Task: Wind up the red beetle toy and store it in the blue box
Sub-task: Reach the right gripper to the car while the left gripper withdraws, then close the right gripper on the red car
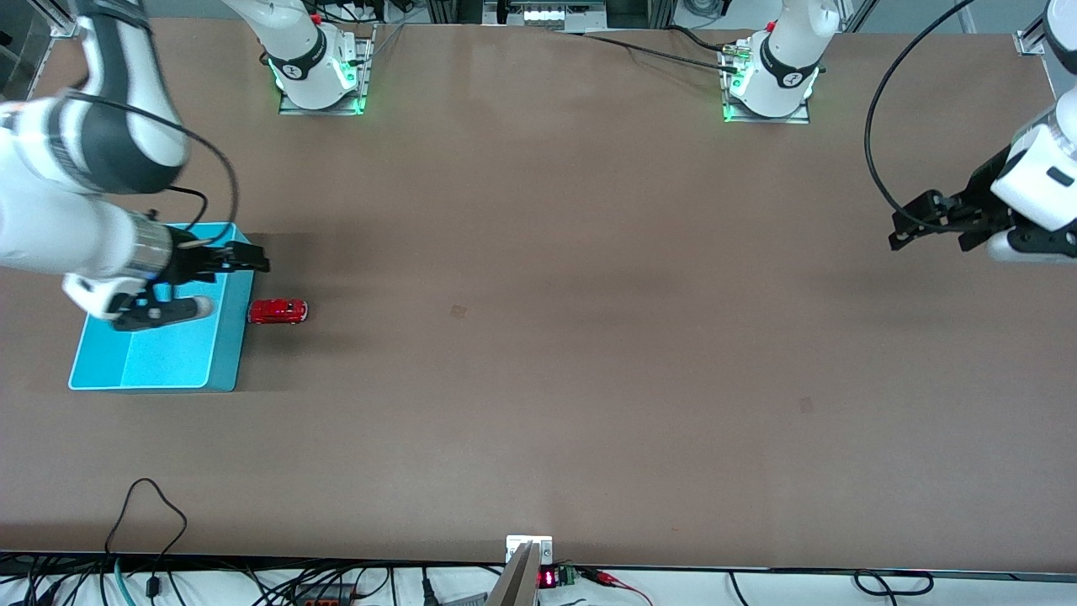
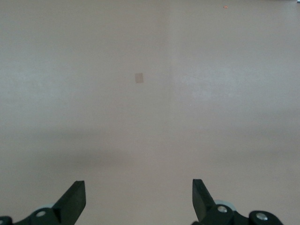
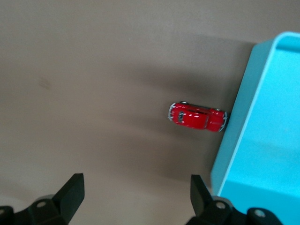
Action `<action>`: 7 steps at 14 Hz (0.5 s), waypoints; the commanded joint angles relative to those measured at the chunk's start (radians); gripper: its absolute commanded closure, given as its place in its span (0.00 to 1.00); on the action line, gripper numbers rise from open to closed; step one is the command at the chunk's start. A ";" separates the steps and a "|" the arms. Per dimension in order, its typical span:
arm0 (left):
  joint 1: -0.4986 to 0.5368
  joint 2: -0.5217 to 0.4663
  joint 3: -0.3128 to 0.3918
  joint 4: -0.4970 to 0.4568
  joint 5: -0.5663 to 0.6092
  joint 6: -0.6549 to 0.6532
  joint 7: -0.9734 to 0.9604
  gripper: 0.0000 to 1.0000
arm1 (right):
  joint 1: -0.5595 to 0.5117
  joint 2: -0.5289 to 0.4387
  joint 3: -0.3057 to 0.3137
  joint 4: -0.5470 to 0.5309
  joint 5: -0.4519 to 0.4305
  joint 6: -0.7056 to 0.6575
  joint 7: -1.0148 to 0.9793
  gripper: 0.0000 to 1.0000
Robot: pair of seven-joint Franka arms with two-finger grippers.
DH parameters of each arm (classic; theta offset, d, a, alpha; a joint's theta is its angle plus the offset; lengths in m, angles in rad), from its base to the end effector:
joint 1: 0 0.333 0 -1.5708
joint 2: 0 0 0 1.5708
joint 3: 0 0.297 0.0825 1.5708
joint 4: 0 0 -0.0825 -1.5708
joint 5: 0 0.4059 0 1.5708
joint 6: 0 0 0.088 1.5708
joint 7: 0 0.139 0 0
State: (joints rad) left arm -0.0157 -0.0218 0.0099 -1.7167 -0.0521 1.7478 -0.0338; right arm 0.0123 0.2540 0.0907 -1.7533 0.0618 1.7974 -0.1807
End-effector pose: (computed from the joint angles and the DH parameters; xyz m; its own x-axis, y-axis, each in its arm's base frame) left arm 0.5842 -0.0097 0.5294 0.9980 0.0371 0.0509 0.0344 -0.9980 0.0536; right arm 0.6106 0.0681 0.3496 0.9450 0.2659 -0.1905 0.2475 -0.9621 -0.1148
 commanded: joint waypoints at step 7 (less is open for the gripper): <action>0.011 0.006 -0.002 0.078 -0.005 -0.083 0.000 0.00 | -0.129 -0.052 0.129 -0.429 -0.198 0.491 -0.646 0.00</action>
State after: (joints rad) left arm -0.0075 -0.0396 0.0099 -1.6930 -0.0521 1.7019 -0.0335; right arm -0.0662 0.2393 0.1965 -2.0845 -0.1222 2.1699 -0.6413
